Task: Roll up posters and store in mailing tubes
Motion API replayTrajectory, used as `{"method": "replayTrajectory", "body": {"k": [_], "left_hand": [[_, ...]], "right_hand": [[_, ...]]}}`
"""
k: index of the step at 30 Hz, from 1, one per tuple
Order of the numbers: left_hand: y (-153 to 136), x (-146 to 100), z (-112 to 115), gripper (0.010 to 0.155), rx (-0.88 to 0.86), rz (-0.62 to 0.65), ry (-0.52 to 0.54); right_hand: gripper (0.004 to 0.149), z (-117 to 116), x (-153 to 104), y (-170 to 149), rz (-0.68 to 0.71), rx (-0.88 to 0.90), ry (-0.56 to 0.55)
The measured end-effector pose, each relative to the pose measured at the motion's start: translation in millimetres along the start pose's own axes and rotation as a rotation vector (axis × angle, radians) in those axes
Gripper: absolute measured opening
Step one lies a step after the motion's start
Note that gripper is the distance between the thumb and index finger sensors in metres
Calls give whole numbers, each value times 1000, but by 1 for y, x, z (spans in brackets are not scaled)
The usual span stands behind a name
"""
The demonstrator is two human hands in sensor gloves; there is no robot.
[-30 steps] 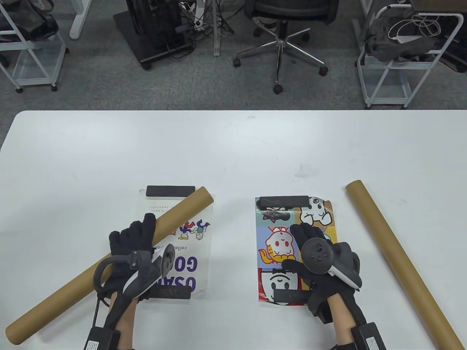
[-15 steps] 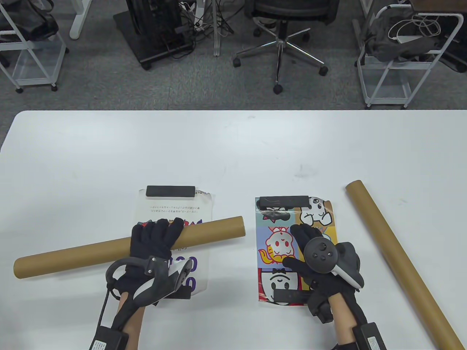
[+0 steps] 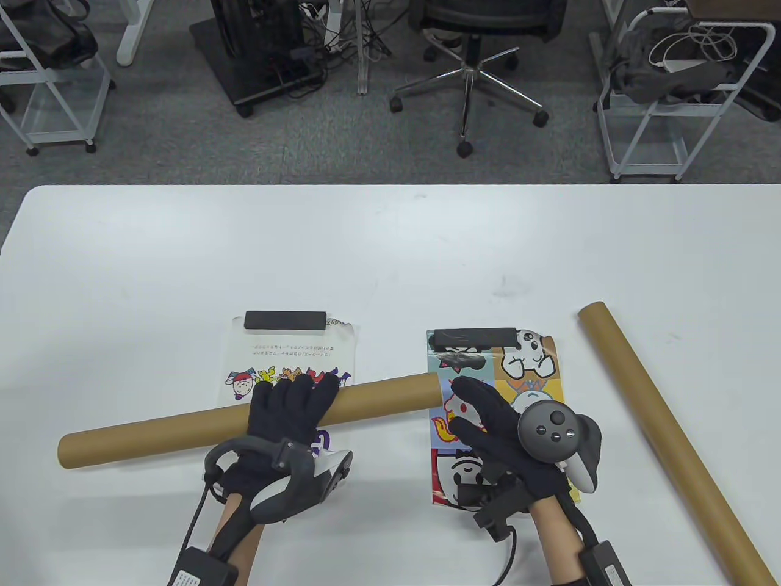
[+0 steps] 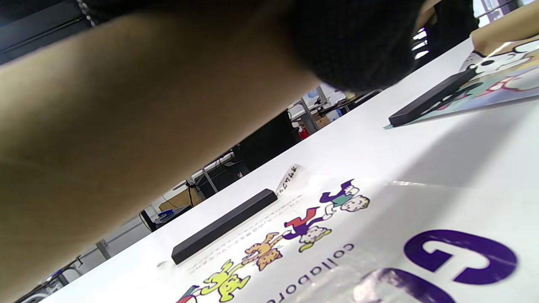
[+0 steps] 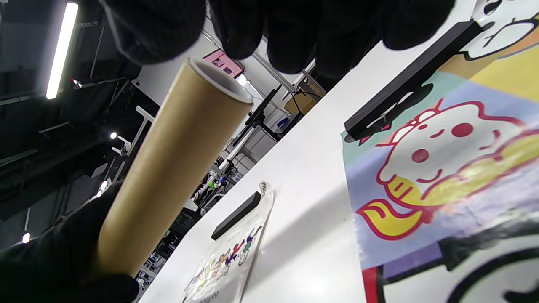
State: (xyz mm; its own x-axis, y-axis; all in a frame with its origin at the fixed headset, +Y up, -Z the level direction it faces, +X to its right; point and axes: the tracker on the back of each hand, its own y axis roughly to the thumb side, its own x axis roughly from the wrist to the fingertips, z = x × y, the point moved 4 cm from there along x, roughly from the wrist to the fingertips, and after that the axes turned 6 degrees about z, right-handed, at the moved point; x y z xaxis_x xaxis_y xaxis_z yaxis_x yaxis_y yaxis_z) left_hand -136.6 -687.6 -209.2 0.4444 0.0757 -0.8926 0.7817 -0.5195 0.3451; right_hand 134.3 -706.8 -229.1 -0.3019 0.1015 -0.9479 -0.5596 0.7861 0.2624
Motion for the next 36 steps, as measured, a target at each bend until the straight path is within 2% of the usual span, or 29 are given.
{"method": "replayTrajectory", "body": {"k": [6, 13, 17, 19, 21, 24, 28, 31, 36], "left_hand": [[9, 1, -6, 89, -4, 25, 31], [16, 0, -12, 90, 39, 52, 70], [17, -1, -13, 95, 56, 56, 74], [16, 0, -13, 96, 52, 55, 66], [16, -1, -12, 85, 42, 56, 64], [12, 0, -10, 81, 19, 40, 51], [9, 1, -6, 81, 8, 31, 21], [11, 0, -5, 84, 19, 30, 15], [17, 0, -8, 86, 42, 51, 33]], "right_hand": [[58, -1, 1, -1, -18, -39, -5], [46, 4, 0, 1, -58, -152, -105], [40, 7, 0, 5, -32, -164, -114], [40, 7, 0, 4, -33, -169, -104], [39, 6, 0, 4, -31, -169, -100], [41, 4, -1, 3, -15, -141, -74], [42, 4, -2, 6, -11, -167, -80], [42, 7, -3, 13, 11, -204, -132], [40, 11, -3, 8, -17, -160, -146]]}}
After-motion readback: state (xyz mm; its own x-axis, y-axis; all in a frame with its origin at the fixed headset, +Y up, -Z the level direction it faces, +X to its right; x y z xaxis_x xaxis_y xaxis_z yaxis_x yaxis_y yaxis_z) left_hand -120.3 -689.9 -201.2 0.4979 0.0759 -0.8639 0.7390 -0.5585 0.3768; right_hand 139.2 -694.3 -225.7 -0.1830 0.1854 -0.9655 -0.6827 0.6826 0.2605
